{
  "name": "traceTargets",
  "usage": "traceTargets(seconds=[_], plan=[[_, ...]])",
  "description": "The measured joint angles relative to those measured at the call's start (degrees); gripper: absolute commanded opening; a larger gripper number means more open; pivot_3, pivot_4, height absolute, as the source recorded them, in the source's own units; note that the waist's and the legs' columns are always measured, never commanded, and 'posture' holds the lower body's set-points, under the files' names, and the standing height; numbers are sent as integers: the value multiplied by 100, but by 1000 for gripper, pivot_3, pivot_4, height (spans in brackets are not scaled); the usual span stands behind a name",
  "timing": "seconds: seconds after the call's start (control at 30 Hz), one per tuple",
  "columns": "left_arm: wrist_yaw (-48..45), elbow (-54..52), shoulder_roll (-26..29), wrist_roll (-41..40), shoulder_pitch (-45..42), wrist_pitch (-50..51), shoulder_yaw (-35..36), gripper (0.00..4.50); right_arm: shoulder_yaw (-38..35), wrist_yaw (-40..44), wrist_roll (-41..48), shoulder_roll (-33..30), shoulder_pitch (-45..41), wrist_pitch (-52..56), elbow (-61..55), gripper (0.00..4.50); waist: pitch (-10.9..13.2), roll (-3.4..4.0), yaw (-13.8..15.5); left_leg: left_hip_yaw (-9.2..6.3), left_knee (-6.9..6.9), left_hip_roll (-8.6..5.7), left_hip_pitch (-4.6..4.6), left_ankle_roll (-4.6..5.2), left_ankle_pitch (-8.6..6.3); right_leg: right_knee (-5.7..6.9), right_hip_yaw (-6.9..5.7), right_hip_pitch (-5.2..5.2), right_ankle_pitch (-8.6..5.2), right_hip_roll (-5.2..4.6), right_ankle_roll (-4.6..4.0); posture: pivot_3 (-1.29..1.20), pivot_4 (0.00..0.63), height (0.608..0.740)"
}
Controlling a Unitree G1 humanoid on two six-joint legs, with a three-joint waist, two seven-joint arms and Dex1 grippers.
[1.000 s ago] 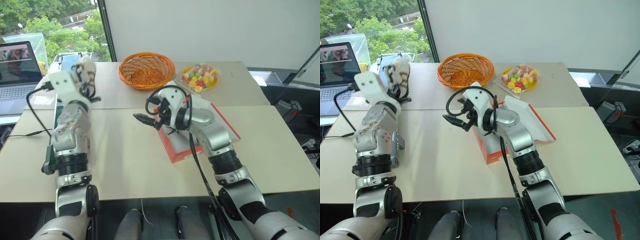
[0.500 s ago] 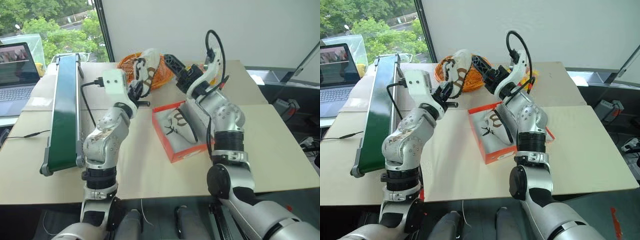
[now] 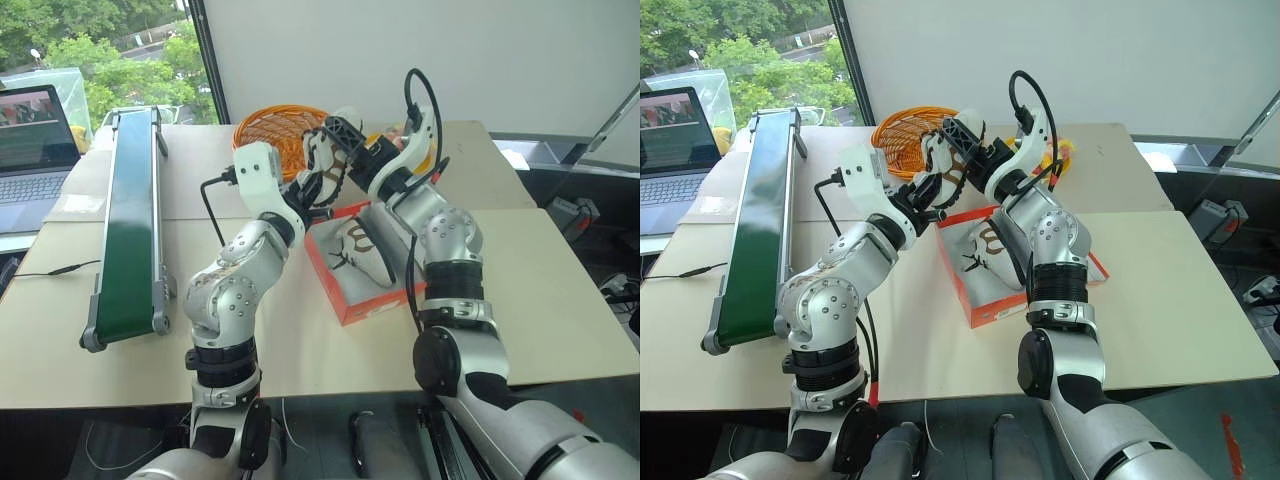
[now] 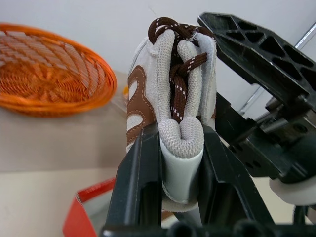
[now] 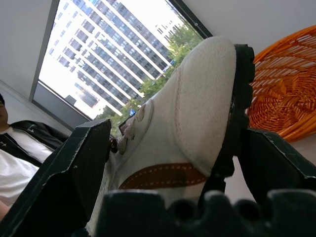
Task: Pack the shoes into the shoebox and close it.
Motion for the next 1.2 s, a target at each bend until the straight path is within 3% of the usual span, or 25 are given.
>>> traceTargets(seconds=[0.3, 0.37, 0.4, 0.67, 0.83, 0.97, 1.1, 1.2], plan=[[62, -110, 31, -217, -9, 165, 108, 598, 23, 47, -3, -16, -4, -192, 142, 773, 0, 0, 10, 1, 0, 0, -3, 0, 0, -6, 0, 1, 0, -1, 0, 0, 150, 740], [83, -112, 37, -283, -10, 204, 140, 598, 38, 63, -3, -15, -5, -197, 142, 407, 0, 0, 10, 1, 0, 0, -2, 0, 0, -5, 0, 1, 0, -1, 0, 0, 150, 740], [101, -122, 56, -314, -13, 236, 156, 598, 48, 67, -4, -16, -4, -197, 142, 397, 0, 0, 9, 1, 0, 0, -2, 0, 0, -5, 0, 1, 0, -1, 0, 0, 150, 740], [182, -299, 249, -684, -8, 546, 483, 3538, 169, 99, -54, -67, -5, -286, 142, 374, 0, 0, 4, 0, 0, 0, -2, 1, 0, -4, 0, 0, 0, -1, 0, 0, 150, 740], [242, -419, 690, -1277, 22, 980, 1106, 3546, 406, 193, -244, -155, -9, -358, 244, 368, 0, 0, -16, 0, 0, 0, 0, 0, 0, -4, 0, 1, 0, 0, 0, 0, 150, 740], [-30, -477, 1781, -1484, 410, 1269, 1588, 3546, 738, 418, -655, -728, -129, -372, 430, 368, 3, 5, -62, 0, -1, 0, -2, 0, 0, -4, 0, -3, 0, -1, 0, 0, 150, 740], [-96, -471, 2048, -1476, 556, 1274, 1721, 3546, 1042, 652, -997, -1194, -214, -367, 437, 368, 3, 4, -17, -1, -1, -2, -4, 0, 0, -15, -1, 4, 0, -3, 0, 0, 150, 740], [-159, -472, 2095, -1411, 605, 1223, 1471, 3546, 1890, 1265, -1419, -1537, -32, -121, 53, 368, 3, 4, -12, -1, -2, -1, -2, 1, -1, -12, -1, 3, 0, -2, 0, 0, 150, 740]])
